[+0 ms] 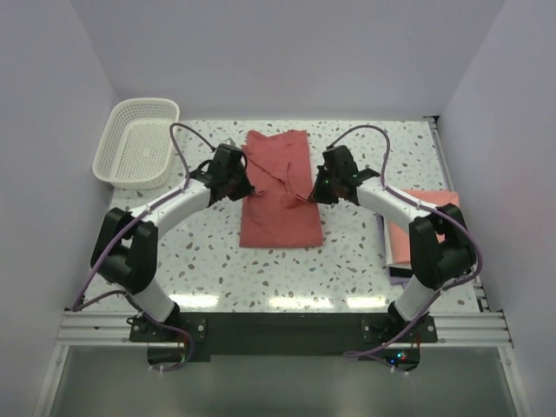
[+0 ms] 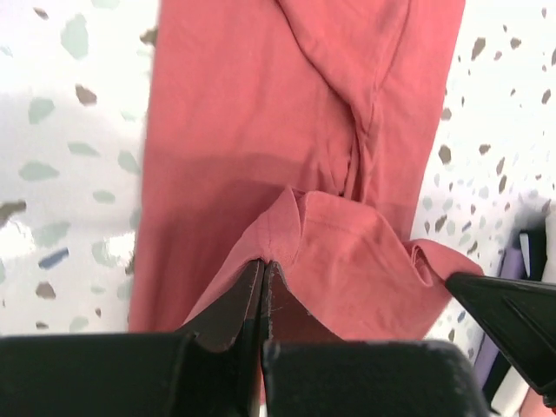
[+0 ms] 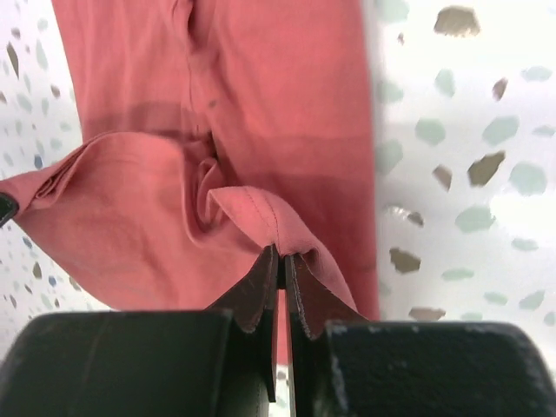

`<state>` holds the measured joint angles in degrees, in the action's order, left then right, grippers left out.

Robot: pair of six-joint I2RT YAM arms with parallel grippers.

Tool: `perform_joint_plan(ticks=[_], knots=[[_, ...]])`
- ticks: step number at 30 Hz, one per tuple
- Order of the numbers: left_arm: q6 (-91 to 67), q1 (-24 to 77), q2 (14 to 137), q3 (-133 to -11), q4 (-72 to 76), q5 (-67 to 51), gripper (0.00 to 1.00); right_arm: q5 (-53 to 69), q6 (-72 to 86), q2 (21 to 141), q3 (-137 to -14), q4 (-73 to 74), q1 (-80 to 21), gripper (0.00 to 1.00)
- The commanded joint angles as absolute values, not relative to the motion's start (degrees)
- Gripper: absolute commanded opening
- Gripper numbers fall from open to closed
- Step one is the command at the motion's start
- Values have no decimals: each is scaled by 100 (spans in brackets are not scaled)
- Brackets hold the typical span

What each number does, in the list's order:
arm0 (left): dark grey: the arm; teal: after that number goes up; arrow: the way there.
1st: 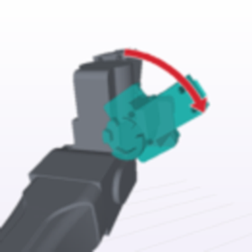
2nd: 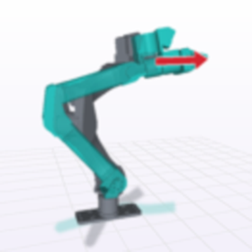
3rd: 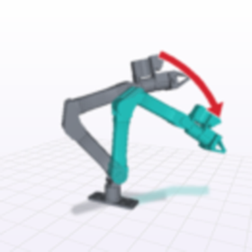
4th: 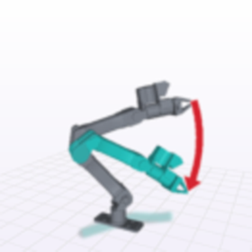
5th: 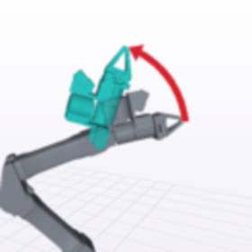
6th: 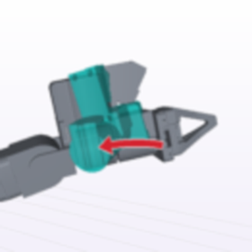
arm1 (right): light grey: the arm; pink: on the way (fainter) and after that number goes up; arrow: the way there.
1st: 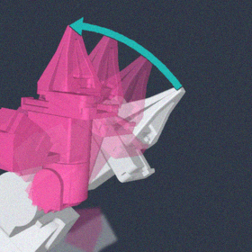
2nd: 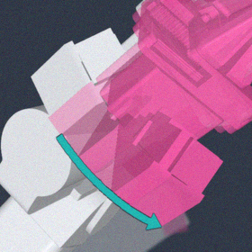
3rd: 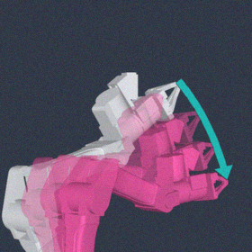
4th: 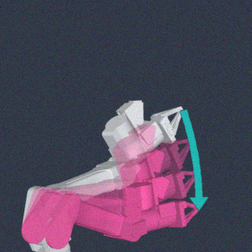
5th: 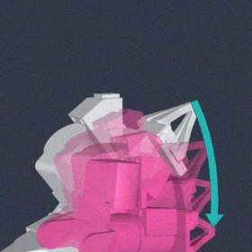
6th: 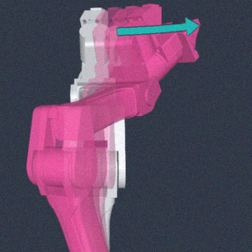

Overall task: Fold and stack the t-shirts
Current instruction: Fold the tshirt

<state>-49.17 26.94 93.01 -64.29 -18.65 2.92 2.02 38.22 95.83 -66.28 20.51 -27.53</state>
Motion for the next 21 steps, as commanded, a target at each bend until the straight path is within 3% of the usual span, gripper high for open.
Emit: perform_joint_plan(ticks=[1,21], knots=[[-4703,2444,9650,-6802,-1582,194,0,131,3718,9782,-7039,1723,-2540,0],[-4377,1723,10678,-7690,-1274,-676,0,765,3797,10547,-7743,1529,-1863,0]])
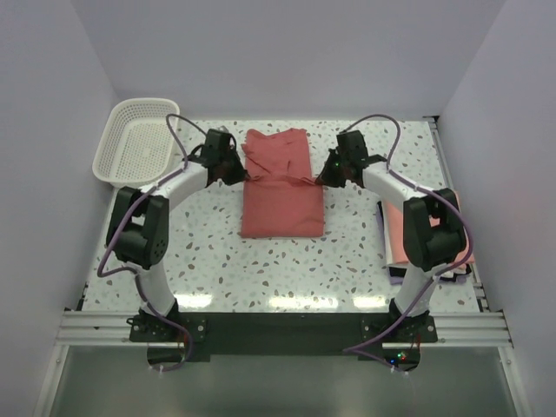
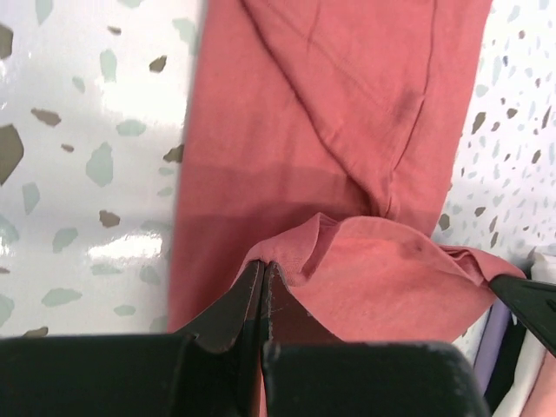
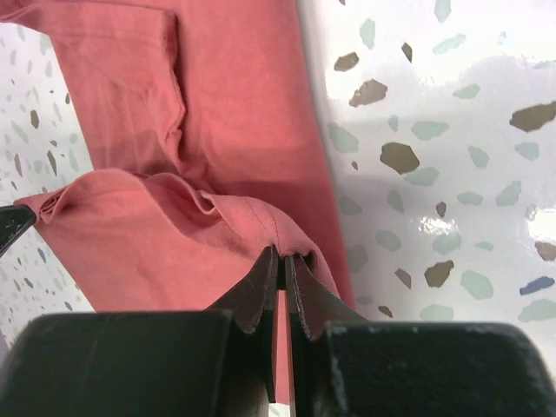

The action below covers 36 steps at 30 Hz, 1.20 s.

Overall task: Fold and stack the t-shirts
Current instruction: Fold the tshirt

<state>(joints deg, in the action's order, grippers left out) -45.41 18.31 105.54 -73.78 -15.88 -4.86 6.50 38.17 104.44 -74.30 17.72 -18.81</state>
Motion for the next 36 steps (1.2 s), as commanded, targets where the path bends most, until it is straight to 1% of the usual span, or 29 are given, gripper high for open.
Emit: perform_joint_plan(ticks=[1,7,8,10,11,13,14,15,16,17,20,22,24,25,26,28,29,31,32,36], knots=[[-4333,1714,10722,-7751,-1274,-685,0,756,3797,10582,-7813,1521,-1863,0],[-4123,1547,11065,-7884,-1187,-861,0,914,3656,11144,-8305,1565,-1828,0],[-4079,1521,11152,-7901,-1178,-870,2,958,3639,11214,-8367,1547,-1811,0],[-3904,1424,11276,-8023,-1107,-1124,11,1089,3534,11425,-8612,1643,-1793,4],[-3868,1389,11407,-8103,-1151,-1186,21,1090,3498,11478,-8700,1722,-1767,18],[-3745,1284,11461,-8235,-1327,-1353,33,1151,3367,11557,-8919,1967,-1732,34],[-3727,1257,11383,-8227,-1345,-1371,42,1125,3314,11514,-8964,2047,-1705,41],[-3692,1231,11304,-8192,-1336,-1336,47,1055,3261,11453,-8965,2135,-1696,50],[-3683,1222,11207,-8096,-1310,-1292,52,959,3191,11278,-8947,2188,-1696,54],[-3683,1222,11006,-8051,-1292,-1257,56,758,3164,11181,-8947,2267,-1696,56],[-3814,1230,10523,-7788,-1319,-1212,56,563,3111,10724,-8764,2452,-1705,57],[-4076,1327,10232,-7386,-1065,-1292,56,633,3216,10443,-8335,2182,-1758,56],[-4209,1580,9889,-7103,-696,-1301,51,737,3313,10213,-8070,1961,-1872,54],[-4253,1669,9862,-7093,-668,-1318,49,799,3331,10213,-8051,1925,-1924,52],[-4289,1748,9940,-7101,-616,-1371,40,843,3340,10274,-8059,1907,-2038,50],[-4350,1924,10133,-7259,-571,-1599,28,826,3349,10397,-8165,1890,-2135,46],[-4351,1994,10377,-7347,-632,-1678,14,844,3357,10458,-8217,1907,-2205,43],[-4359,2048,10616,-7549,-677,-1845,3,922,3357,10678,-8366,1916,-2250,39],[-4342,2065,10809,-7602,-685,-1863,0,949,3357,10748,-8402,1873,-2259,37],[-4219,2074,11249,-7874,-712,-1828,0,1063,3305,11249,-8927,1924,-2250,35]])
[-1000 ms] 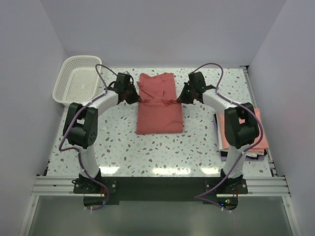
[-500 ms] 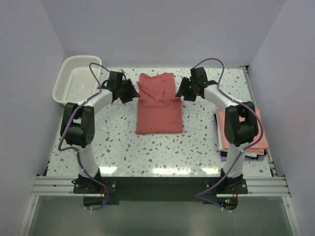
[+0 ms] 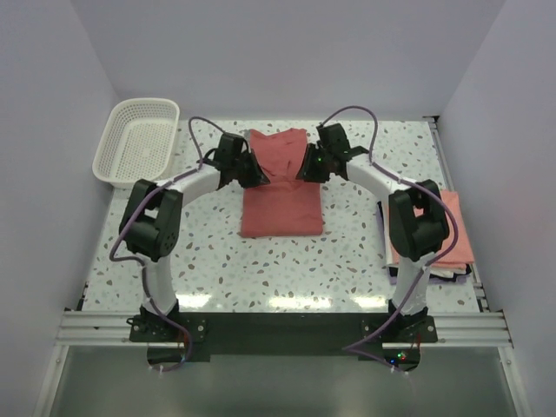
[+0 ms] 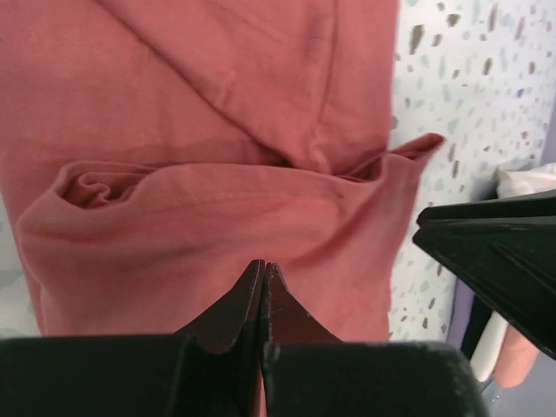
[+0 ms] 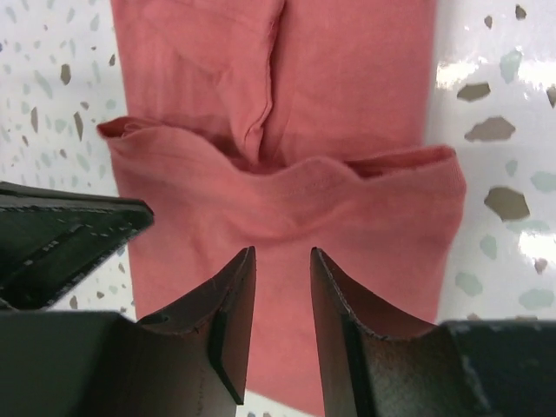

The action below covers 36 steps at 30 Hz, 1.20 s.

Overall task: Fold and stack the t-shirts
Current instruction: Fold the tshirt

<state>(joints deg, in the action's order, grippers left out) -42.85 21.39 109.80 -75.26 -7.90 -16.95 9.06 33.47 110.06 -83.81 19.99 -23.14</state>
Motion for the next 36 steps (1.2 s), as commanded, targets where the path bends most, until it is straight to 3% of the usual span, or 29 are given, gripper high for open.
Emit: perform_joint_plan(ticks=[1,7,17,27,36], knots=[[-4184,2074,11346,-7953,-738,-1819,0,1090,3287,11520,-9069,1986,-2241,35],[-3990,1785,12119,-8516,-949,-1749,0,1028,3243,12347,-9922,2355,-2110,34],[-4052,1477,12313,-8139,-791,-1810,0,1230,3305,12727,-9888,2285,-1784,34],[-3902,1397,11945,-8340,-852,-2004,0,1345,3147,11946,-10099,2391,-1670,35],[-4298,1582,11119,-8139,-607,-2250,0,2055,3357,11206,-9106,1566,-1907,36]])
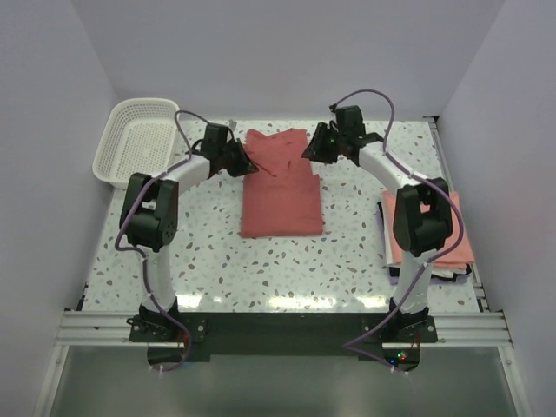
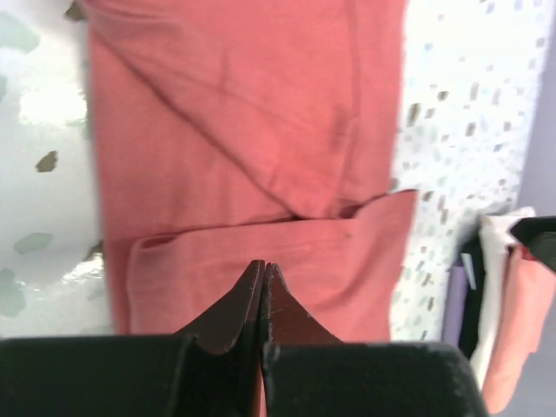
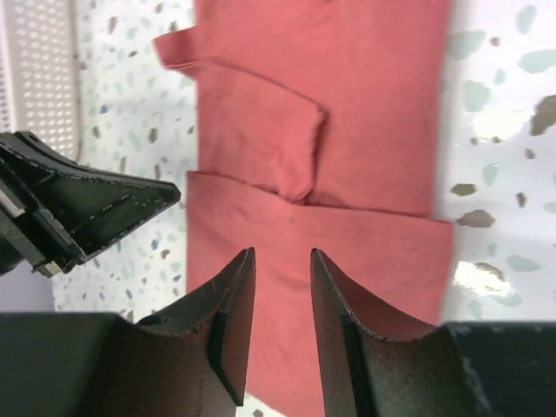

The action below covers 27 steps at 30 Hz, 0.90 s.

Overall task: Fold and stack the t-shirts
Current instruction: Fold the tshirt

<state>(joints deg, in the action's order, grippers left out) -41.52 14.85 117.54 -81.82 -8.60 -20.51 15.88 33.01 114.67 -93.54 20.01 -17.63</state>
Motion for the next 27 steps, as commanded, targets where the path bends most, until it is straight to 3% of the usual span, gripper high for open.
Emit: perform_joint_plan(ticks=[1,8,20,27], knots=[[-4324,1678,10970,-8069,-572,-2250,0,2109,3384,11223,-9053,1512,-1986,36],[-4666,2127,10389,-6981,-97,-2110,0,2039,3480,11513,-9017,1274,-2417,36],[-4693,2417,10020,-5644,395,-2162,0,2390,3673,13042,-9817,1424,-2356,36],[-4623,2435,9800,-5300,396,-2118,0,2593,3683,12841,-9852,1467,-2356,36]])
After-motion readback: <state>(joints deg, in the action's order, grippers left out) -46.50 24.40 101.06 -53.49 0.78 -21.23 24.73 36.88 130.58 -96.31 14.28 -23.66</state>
